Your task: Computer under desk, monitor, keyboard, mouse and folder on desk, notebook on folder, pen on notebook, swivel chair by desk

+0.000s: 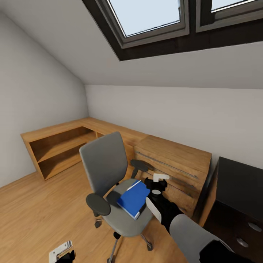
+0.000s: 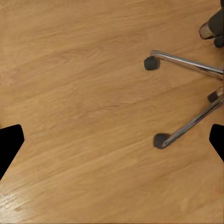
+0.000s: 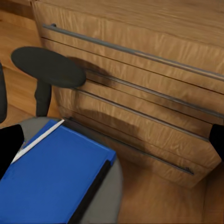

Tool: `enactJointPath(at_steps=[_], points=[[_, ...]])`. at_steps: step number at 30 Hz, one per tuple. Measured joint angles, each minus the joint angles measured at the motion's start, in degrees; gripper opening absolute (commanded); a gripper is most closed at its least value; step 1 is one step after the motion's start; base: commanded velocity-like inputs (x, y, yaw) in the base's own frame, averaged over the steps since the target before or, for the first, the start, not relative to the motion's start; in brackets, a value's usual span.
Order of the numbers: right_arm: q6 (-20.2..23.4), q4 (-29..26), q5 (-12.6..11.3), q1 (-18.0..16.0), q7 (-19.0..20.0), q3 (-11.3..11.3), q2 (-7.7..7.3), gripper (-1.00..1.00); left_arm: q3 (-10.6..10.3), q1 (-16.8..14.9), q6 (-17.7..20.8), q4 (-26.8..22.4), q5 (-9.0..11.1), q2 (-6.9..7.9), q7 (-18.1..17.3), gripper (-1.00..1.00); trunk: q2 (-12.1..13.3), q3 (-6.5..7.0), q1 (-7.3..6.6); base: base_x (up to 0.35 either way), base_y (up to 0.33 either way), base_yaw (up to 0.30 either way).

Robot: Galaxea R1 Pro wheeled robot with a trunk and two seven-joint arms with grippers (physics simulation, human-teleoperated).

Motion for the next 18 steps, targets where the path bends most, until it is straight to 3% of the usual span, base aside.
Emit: enactJointPath(at_steps=[2,4,18], points=[[0.0,0.0,-0.1,0.0,0.4,0.2,0.00,1.00,1.7,0.0,0.0,0.3,0.0,0.00,0.0,1.00,0.0,0.00,0.02,0.068,0.056,0.000],[0.0,0.0,-0.1,0.0,0.4,0.2,0.00,1.00,2.1,0.0,0.0,0.3,0.0,0.00,0.0,1.00,0.0,0.00,0.02,0.035,0.029,0.000],[0.0,-0.1,-0.1,0.0,0.6,0.2,0.00,1.00,2.5,0.0,-0.1,0.4,-0.1,0.17,-0.1,1.00,0.0,0.00,0.02,0.110,0.093,0.000]])
